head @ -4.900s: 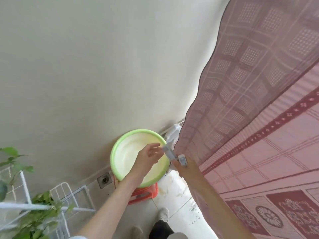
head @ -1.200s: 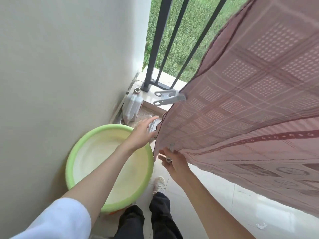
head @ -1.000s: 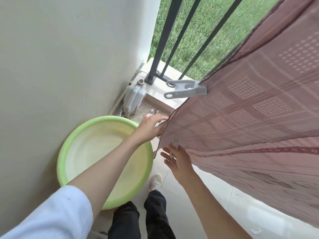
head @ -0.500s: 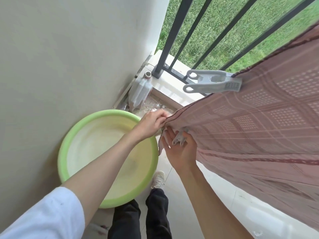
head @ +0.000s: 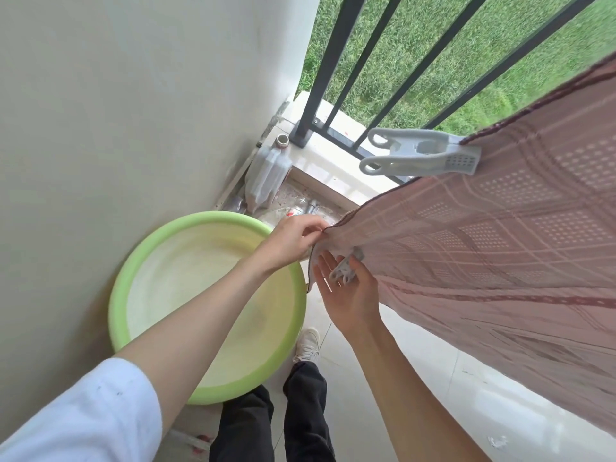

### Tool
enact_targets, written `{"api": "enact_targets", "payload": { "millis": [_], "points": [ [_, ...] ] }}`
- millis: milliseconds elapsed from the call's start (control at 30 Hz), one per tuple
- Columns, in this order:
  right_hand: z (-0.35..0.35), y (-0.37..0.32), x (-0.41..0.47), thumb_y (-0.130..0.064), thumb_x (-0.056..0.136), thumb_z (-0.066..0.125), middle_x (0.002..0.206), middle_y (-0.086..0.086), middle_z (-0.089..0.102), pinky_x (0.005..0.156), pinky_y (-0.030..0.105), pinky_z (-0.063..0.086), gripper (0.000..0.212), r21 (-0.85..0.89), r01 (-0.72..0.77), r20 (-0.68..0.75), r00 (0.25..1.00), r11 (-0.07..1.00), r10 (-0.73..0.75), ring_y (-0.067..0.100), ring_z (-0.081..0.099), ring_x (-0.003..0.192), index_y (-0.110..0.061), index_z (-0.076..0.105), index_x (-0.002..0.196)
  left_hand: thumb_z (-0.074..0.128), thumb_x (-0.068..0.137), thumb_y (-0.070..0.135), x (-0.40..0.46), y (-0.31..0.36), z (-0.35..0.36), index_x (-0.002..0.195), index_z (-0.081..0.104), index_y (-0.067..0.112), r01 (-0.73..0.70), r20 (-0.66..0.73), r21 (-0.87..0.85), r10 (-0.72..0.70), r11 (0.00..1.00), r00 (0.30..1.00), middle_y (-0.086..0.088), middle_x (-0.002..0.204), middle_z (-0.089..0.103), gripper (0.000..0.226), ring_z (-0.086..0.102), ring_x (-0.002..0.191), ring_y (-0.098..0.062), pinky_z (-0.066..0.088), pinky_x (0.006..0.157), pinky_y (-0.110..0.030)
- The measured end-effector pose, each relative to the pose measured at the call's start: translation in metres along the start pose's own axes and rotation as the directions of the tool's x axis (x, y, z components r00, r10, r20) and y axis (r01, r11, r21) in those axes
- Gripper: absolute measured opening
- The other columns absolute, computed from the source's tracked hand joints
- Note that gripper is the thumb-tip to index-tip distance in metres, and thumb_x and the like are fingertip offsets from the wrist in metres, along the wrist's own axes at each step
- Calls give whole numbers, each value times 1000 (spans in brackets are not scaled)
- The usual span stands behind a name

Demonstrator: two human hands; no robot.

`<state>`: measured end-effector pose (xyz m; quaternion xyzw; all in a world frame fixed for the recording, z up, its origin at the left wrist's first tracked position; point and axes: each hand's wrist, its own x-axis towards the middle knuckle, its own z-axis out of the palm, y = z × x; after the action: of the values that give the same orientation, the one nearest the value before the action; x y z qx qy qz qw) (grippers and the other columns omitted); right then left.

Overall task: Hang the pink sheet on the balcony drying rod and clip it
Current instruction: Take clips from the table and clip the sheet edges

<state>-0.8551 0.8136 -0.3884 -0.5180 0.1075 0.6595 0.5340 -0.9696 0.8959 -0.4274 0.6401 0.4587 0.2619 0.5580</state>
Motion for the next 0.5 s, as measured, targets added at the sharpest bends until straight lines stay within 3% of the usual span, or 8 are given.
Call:
{"api": "enact_targets", "payload": {
  "millis": [100,167,300,367,433,500],
  "points": [
    [-10,8,0,-21,90,56,76,4,55,51,20,43,5,-141,-22,-110,994,990,6,11,53,57,-16,53,91,60,82,3,6,0,1,78,62,28,16,-32,55,-14,998,999,16,69,60,26,55,66,13,45,72,-22],
    [-17,14,2,-22,90,56,68,1,43,41,17,33,8,-117,-56,-144,989,992,39,7,39,43,-18,50,86,62,80,1,7,-1,0,75,61,30,31,-38,57,-28,998,999,18,69,60,29,56,66,10,47,72,-23],
    [-20,21,3,-5,87,41,67,4,37,39,20,27,21,-31,-132,-153,980,991,126,11,30,43,-15,37,69,63,78,0,9,-2,1,79,69,10,63,-34,162,-58,985,998,11,66,55,12,53,68,-12,39,64,-15],
    [-17,23,2,3,83,34,69,6,40,39,20,28,24,-55,-148,-148,979,987,139,11,31,44,-16,36,67,63,78,1,11,-4,1,80,71,8,87,-35,195,-81,977,996,3,70,57,11,55,75,-18,39,66,-20],
    [-14,25,3,6,86,37,74,10,49,39,19,28,27,-100,-151,-157,978,983,135,10,36,44,-13,42,68,65,78,3,12,-8,1,81,71,8,111,-40,202,-105,973,994,2,74,56,9,58,87,-18,42,75,-27],
    [-13,25,3,6,89,42,80,14,57,39,19,31,26,-105,-152,-159,978,983,134,10,42,47,-10,46,69,65,77,5,15,-11,2,82,71,9,137,-60,201,-127,970,990,4,73,56,9,55,80,-16,39,71,-25]
  ]
}}
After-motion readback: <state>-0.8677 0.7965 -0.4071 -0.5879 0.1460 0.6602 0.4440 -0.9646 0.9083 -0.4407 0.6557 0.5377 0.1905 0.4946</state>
